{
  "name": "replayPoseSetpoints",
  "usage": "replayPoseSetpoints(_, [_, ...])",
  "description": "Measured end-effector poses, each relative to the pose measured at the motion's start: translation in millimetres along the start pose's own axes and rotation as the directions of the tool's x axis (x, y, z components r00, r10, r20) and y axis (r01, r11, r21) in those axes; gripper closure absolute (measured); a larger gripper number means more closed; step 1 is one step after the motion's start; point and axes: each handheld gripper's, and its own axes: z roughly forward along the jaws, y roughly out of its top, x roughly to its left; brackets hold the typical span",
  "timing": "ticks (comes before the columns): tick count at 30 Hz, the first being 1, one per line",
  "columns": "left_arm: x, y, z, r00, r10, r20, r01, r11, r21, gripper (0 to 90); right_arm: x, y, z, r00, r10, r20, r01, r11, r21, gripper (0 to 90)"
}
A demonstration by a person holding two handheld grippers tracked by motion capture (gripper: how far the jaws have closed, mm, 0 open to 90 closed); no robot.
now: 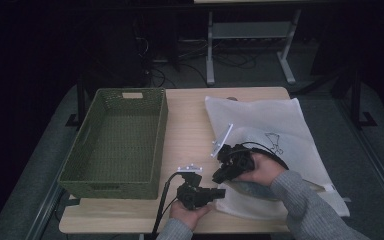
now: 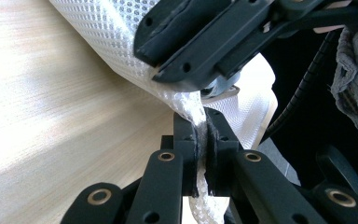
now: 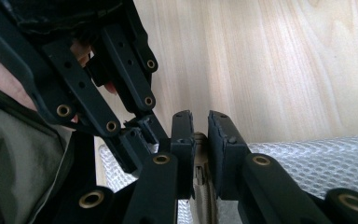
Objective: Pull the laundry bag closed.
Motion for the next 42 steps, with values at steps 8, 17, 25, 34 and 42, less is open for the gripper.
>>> replayPoseSetpoints(8, [2.1,-1.9,0.4,1.0000,-0.004,0.001,0.004,1.0000,0.004,84.8,2.0,-8.2,-10.8,0.9999,0.003,0.016,-0.002,0.999,-0.038,80.1])
replayPoseSetpoints(17, [3.2,-2.8,0.4,0.9998,-0.017,0.004,0.017,0.9998,-0.001,85.3,3.4,-23.9,-16.1,0.9991,0.025,0.034,-0.022,0.998,-0.063,79.7])
replayPoseSetpoints(25, [2.8,-2.4,0.1,0.9998,-0.020,0.007,0.020,0.9998,-0.004,85.5,3.5,-29.1,-10.4,0.9986,0.032,0.041,-0.029,0.997,-0.071,79.1])
replayPoseSetpoints(34, [3.6,-2.8,-1.6,0.9997,-0.024,0.008,0.024,0.9997,-0.001,85.8,5.5,-29.4,-7.3,0.9986,0.016,0.050,-0.013,0.998,-0.065,80.7])
replayPoseSetpoints(42, [2.8,-2.3,-0.6,0.9996,-0.020,0.022,0.020,0.9998,-0.005,84.9,11.1,-32.6,-14.4,0.9973,0.013,0.073,-0.007,0.997,-0.077,81.1])
